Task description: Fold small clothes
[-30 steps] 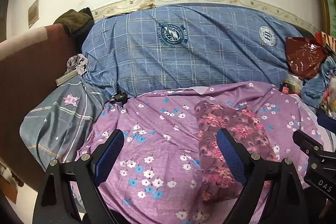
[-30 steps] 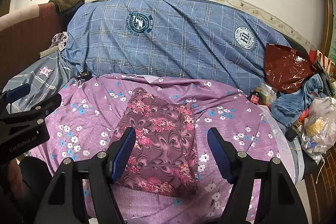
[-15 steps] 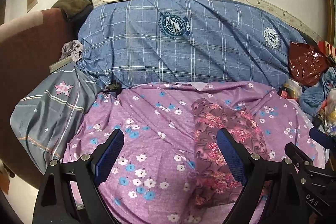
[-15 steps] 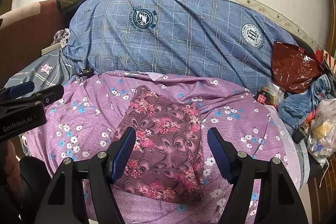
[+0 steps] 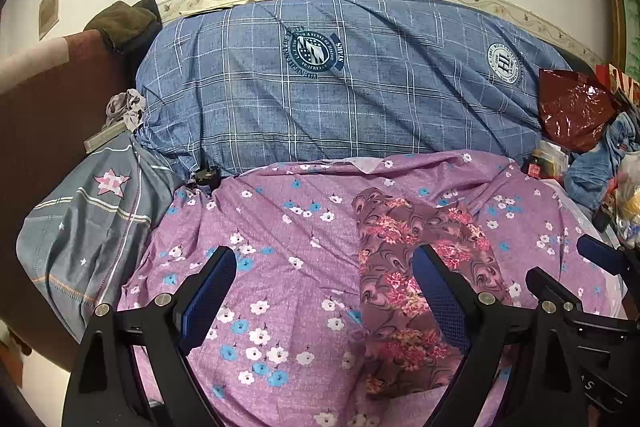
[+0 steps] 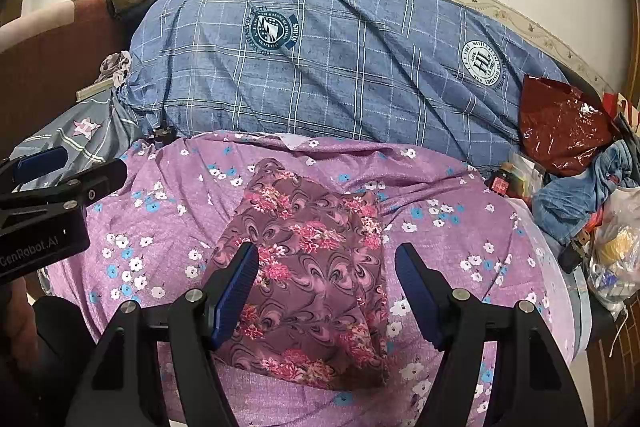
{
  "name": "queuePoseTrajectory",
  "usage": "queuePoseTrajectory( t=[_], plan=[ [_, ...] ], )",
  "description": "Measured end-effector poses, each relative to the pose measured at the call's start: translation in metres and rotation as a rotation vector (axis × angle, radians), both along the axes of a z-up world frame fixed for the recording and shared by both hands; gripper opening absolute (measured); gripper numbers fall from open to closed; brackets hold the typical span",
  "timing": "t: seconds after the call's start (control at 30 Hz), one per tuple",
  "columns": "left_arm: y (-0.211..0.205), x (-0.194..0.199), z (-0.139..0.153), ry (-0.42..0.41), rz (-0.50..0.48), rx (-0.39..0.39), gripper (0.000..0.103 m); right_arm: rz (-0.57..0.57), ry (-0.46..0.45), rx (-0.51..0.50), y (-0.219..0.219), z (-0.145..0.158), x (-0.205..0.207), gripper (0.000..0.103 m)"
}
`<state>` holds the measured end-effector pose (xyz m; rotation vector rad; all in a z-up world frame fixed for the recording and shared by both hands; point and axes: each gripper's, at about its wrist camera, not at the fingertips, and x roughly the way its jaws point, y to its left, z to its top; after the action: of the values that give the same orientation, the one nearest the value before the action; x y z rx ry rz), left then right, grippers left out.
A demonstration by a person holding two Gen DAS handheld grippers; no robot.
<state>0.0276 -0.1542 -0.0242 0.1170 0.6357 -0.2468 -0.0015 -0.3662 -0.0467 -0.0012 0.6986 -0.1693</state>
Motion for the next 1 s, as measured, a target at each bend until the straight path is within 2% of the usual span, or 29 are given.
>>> queuePoseTrajectory(
  t=[0.4, 0.77, 0.9, 1.0],
  plan=[
    [0.0, -0.008, 0.002, -0.02, 0.002, 0.003, 0.091, 0.001, -0.005, -0.003, 0.0, 0.002, -0.001, 0.072],
    [-0.003, -0.002, 0.001, -0.006, 0.002, 0.009, 0.091, 0.002, 0.0, -0.003, 0.0, 0.001, 0.003, 0.072],
    [-0.005, 0.003, -0.007, 0.012, -0.001, 0.018, 0.091, -0.001, 0.016, -0.003, -0.003, -0.006, 0.008, 0.072],
    [-0.006, 0.012, -0.022, 0.052, -0.013, 0.014, 0.091, 0.001, 0.04, 0.035, -0.013, -0.018, 0.012, 0.072]
  ],
)
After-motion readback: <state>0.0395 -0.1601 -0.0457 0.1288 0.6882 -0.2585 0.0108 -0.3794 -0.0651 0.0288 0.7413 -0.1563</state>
